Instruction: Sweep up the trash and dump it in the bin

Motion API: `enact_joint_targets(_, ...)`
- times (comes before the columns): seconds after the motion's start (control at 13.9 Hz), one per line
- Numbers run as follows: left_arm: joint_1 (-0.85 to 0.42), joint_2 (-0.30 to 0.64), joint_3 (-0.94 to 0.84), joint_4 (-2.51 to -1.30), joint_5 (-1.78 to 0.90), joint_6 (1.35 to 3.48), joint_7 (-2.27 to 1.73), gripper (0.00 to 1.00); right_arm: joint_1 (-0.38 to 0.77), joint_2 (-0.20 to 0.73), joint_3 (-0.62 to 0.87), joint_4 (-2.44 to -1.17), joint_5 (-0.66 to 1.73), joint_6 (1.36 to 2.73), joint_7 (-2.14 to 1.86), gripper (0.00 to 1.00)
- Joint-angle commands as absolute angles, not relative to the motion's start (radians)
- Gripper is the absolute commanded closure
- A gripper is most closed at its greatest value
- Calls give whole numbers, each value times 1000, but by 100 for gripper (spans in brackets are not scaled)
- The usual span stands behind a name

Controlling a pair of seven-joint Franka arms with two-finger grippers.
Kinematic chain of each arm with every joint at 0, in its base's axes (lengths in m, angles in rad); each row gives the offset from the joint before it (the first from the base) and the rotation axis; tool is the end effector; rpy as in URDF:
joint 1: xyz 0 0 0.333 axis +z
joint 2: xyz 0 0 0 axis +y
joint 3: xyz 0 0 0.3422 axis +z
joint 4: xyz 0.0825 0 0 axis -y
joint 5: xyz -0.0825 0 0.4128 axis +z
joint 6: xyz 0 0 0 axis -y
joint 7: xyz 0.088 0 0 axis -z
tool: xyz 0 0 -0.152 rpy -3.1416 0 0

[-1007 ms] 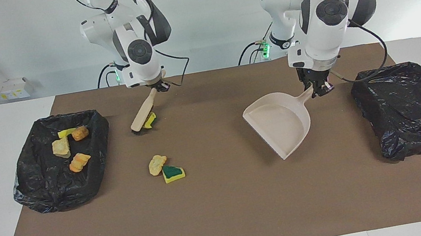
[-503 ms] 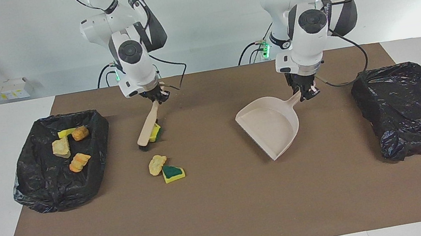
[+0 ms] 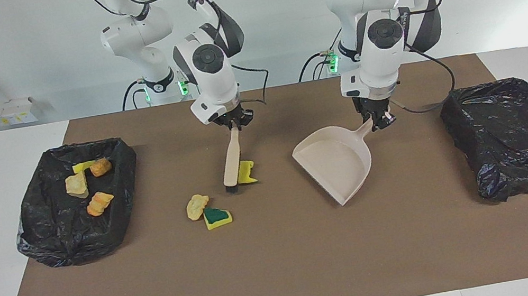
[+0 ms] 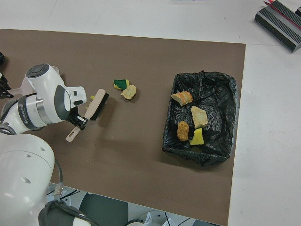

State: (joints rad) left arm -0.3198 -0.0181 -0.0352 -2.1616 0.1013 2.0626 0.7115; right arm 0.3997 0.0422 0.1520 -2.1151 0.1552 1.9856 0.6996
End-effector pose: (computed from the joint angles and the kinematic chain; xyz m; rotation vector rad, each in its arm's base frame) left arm 0.5130 -0.1802 0.3641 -2.5993 1.6259 0.1461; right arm 0.4582 0.3006 0.3483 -3.0877 0.3447 0.3467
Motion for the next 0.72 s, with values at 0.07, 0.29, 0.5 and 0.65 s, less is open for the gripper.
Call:
enact_joint_targets(0.07, -347, -23, -23, -2213, 124, 2095, 680, 100, 347, 57, 140, -1976, 155, 1821, 585, 100)
enact_joint_targets(0.29, -380, -32, -23, -2226, 124, 2089, 678, 100, 299, 57, 141, -1953, 36, 1798, 522, 100)
enact_joint_targets(0.5, -390, -31, -23, -2226, 124, 2114, 646, 100, 194, 60, 141, -1976, -14, 1818, 358, 100)
enact_joint_targets(0.65, -390, -31, -23, -2226, 124, 2114, 641, 100, 129, 69, 141, -1986, -57, 1868, 235, 100)
